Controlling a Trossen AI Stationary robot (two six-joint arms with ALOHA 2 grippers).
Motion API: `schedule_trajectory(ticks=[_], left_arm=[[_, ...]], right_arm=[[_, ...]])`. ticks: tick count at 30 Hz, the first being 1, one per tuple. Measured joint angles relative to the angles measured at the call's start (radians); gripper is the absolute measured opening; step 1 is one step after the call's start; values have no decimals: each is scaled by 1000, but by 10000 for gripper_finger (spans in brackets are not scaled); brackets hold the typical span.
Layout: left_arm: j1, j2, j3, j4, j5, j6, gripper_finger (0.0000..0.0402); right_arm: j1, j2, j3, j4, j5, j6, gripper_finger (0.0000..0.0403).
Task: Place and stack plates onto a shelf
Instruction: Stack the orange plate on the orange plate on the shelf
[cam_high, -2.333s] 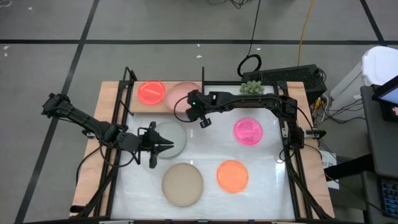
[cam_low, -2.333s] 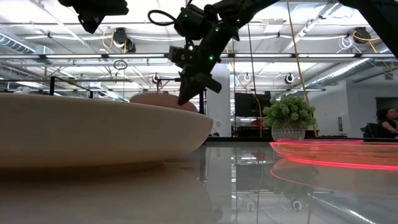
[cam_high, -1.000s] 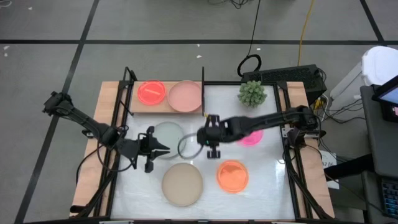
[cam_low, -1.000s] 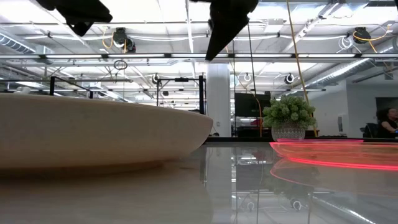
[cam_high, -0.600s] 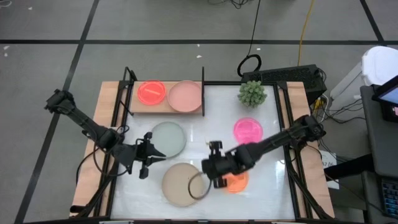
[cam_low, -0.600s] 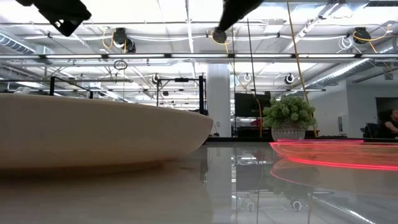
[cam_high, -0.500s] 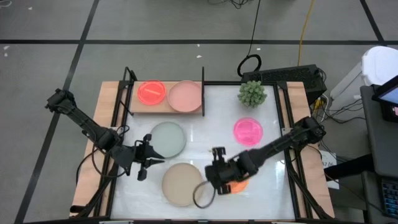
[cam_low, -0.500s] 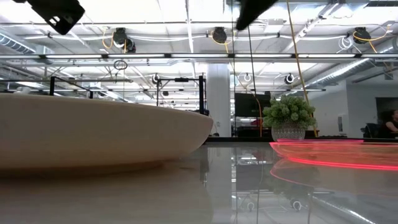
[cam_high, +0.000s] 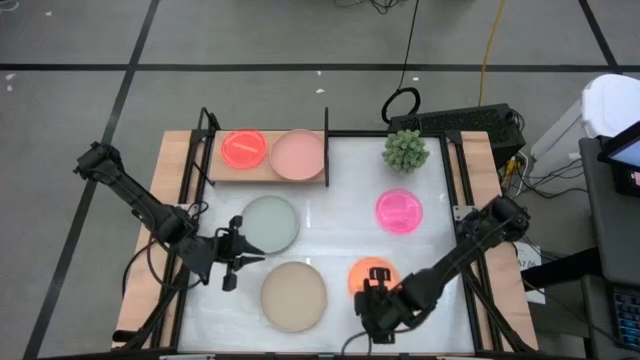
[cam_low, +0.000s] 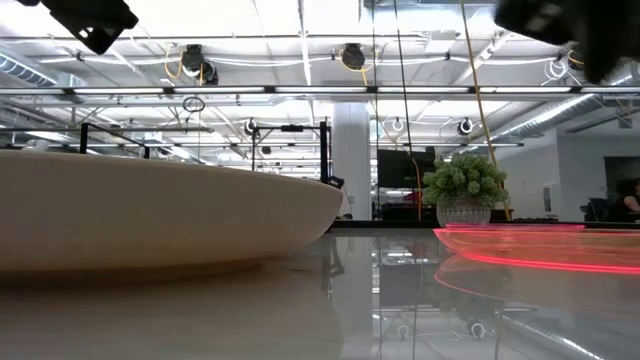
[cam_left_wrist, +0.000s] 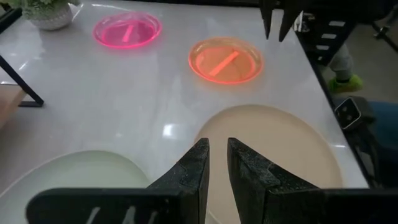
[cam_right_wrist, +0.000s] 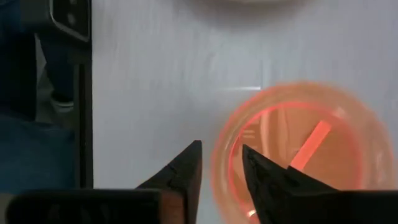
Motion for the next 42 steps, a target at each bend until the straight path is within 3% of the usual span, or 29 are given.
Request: schedule_trajectory(ticks=[5, 12, 27, 36, 42], left_arm=[[0, 41, 0, 0, 0, -4, 63], [1, 104, 0, 34, -1, -8, 63], [13, 140, 0, 84, -2, 26, 63], [25, 140, 0, 84, -3, 39, 63], [25, 140, 0, 86, -7, 46, 63]], right_arm=[[58, 0, -73, 80, -24, 72, 131], [102, 0, -171, 180, -22, 78, 132], [112, 0, -309, 214, 36, 28, 72], [112, -5, -353, 255, 36, -10, 8], [112, -2, -344, 249, 37, -28, 5]])
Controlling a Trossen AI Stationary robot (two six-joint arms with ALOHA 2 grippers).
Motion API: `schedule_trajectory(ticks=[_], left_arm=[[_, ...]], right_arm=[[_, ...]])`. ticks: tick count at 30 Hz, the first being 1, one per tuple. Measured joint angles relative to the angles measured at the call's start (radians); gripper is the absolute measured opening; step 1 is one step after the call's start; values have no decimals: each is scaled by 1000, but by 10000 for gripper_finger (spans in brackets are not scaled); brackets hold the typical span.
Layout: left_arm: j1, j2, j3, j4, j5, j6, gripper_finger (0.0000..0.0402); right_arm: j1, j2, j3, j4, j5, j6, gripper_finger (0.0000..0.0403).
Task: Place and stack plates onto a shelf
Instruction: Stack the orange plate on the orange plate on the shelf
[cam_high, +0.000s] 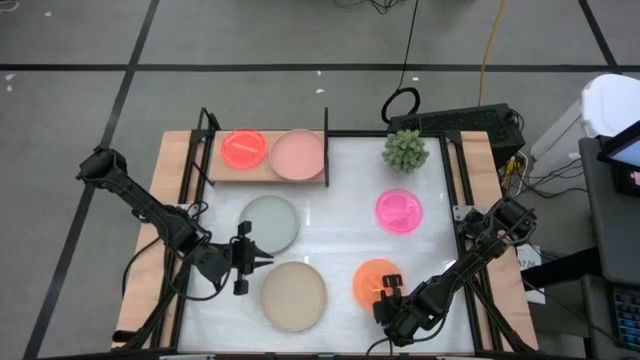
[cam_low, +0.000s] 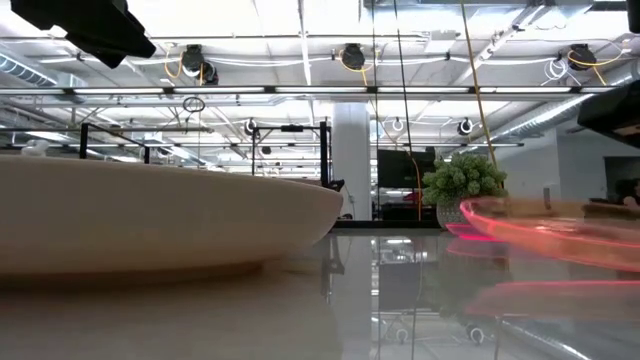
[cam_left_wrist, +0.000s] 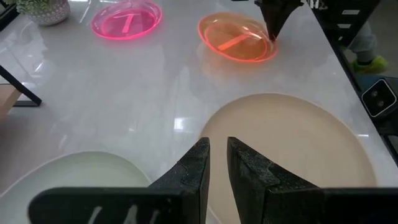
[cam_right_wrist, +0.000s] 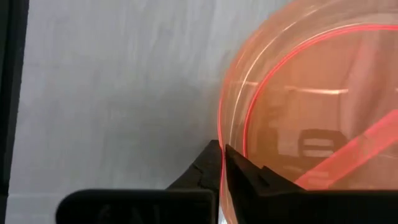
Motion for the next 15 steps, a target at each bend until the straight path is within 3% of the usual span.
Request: schedule_trajectory(ticks=[15], left_arm=[[2, 0, 0, 7, -56, 10, 63]], right_arm=[[-10, -150, 14, -85, 69, -27, 0]])
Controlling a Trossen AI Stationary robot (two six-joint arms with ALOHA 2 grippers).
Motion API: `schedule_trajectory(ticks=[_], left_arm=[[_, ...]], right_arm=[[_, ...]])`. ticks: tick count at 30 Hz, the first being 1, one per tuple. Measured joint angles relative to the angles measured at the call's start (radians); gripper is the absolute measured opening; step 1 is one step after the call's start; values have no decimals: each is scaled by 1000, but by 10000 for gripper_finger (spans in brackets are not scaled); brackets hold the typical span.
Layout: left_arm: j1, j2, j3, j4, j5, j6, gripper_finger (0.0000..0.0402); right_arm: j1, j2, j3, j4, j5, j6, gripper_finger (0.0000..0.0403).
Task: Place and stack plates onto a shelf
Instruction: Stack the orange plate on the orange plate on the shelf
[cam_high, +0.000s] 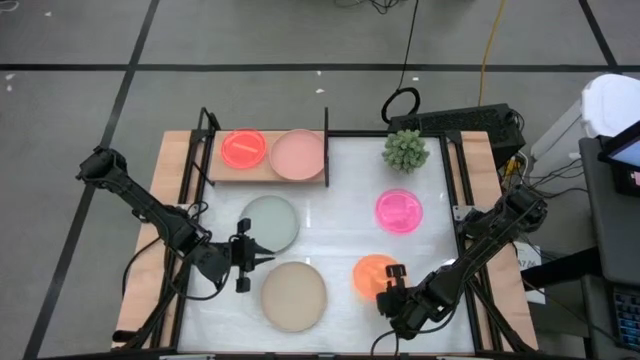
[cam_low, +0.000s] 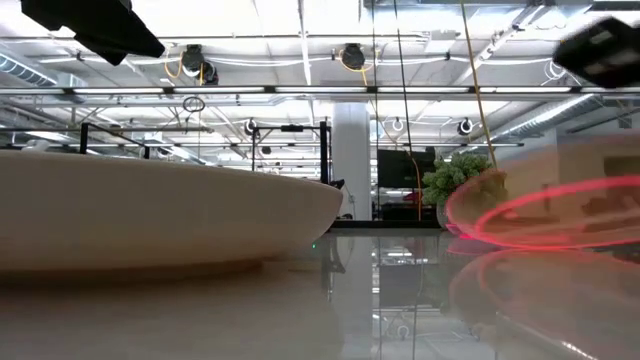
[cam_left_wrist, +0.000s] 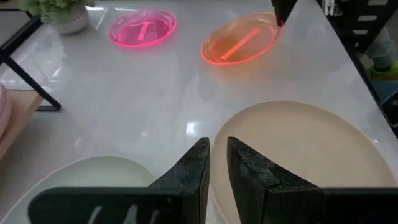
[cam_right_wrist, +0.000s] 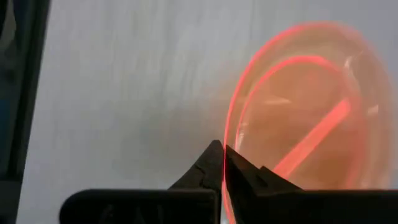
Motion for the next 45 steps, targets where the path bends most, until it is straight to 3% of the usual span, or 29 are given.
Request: schedule_trajectory(ticks=[10, 19, 22, 27, 31, 36, 45], left_arm=[[0, 0, 0, 101, -12, 94, 63], [7, 0, 0, 186, 3, 230, 68], [16, 0, 0, 227, 13, 295, 99], [44, 0, 0, 280, 14, 387, 193], [61, 15, 0, 332, 13, 547, 240], [88, 82, 0, 429, 66, 718, 229], [155, 175, 0, 446, 232, 788, 176]], right_arm=[[-44, -105, 2, 72, 80, -198, 0], [-124, -109, 2, 157, 89, -394, 0], [-157, -109, 5, 205, 88, -477, 0], [-206, -109, 38, 234, 81, -577, 0], [-235, -109, 75, 237, 74, -654, 0], [-271, -109, 94, 253, 5, -710, 0], [-318, -109, 97, 269, -34, -778, 0]])
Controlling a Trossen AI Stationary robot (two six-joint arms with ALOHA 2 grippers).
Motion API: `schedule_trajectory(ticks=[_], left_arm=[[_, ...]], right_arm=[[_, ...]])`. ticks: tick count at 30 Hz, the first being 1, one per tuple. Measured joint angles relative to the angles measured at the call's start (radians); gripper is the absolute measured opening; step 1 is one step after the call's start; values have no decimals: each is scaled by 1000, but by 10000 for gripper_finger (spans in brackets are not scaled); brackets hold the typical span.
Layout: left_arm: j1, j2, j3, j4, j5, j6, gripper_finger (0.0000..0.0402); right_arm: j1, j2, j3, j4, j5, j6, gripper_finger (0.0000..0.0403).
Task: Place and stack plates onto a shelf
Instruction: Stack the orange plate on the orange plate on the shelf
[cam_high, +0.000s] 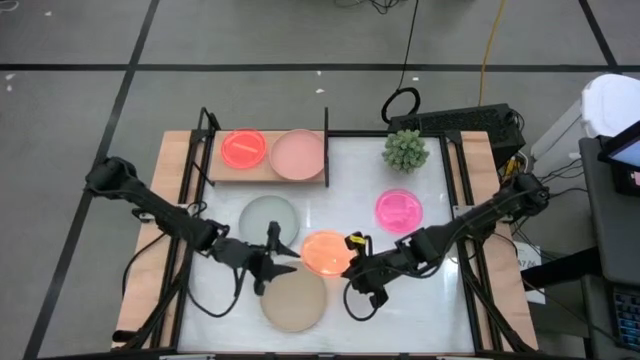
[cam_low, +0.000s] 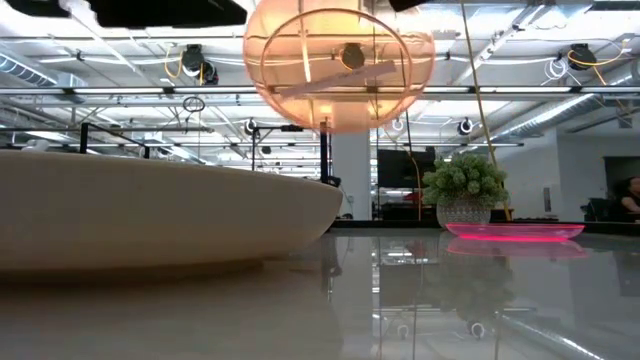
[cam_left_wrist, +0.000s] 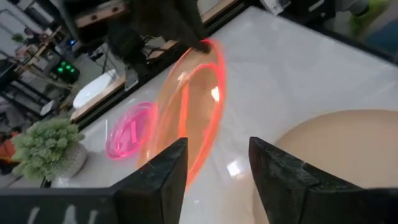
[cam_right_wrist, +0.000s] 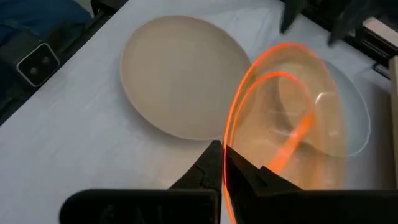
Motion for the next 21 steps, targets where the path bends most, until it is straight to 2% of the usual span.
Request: schedule_trajectory(ticks=[5, 11, 13, 21], left_arm=[[37, 13, 1, 1, 8, -1, 160], [67, 13, 2, 1, 133, 2, 157], [73, 13, 2, -1, 146, 3, 152], [104, 35, 2, -3, 197, 16, 103]], right_arm=[[-22, 0, 0, 14, -42, -37, 0], [-39, 0, 0, 27, -43, -49, 0], [-41, 0, 0, 36, -43, -56, 0], [-46, 0, 0, 57, -44, -82, 0]])
